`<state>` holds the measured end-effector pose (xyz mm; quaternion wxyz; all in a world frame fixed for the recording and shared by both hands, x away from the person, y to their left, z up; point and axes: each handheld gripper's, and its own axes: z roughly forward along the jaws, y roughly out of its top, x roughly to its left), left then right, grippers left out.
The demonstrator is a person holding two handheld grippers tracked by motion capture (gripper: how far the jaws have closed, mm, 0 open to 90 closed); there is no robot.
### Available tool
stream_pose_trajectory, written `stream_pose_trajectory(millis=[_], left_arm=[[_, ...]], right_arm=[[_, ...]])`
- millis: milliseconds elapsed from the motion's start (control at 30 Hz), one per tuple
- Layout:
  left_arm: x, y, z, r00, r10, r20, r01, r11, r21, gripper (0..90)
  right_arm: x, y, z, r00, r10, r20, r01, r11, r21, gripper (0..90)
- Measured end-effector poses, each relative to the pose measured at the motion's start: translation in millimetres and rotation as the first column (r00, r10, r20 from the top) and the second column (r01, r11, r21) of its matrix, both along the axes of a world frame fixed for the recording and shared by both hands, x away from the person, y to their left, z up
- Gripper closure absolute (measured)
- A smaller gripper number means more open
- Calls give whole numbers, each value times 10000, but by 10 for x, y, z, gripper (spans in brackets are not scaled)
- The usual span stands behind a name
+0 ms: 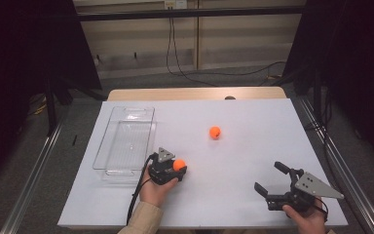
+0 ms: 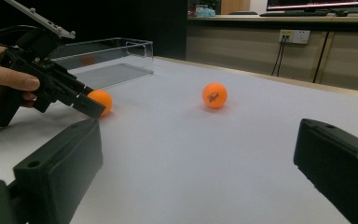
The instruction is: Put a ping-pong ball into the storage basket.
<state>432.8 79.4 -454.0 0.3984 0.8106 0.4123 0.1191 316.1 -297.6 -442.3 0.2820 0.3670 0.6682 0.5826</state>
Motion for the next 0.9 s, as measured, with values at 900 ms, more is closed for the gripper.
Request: stream_pose_trajectory(millis=[900], left_arm=[[-13,52,195,9999,-119,-102,114,9989,-455,509]], right_arm=[[-5,0,-1,10000,-2,-22,2,10000,-26,7]])
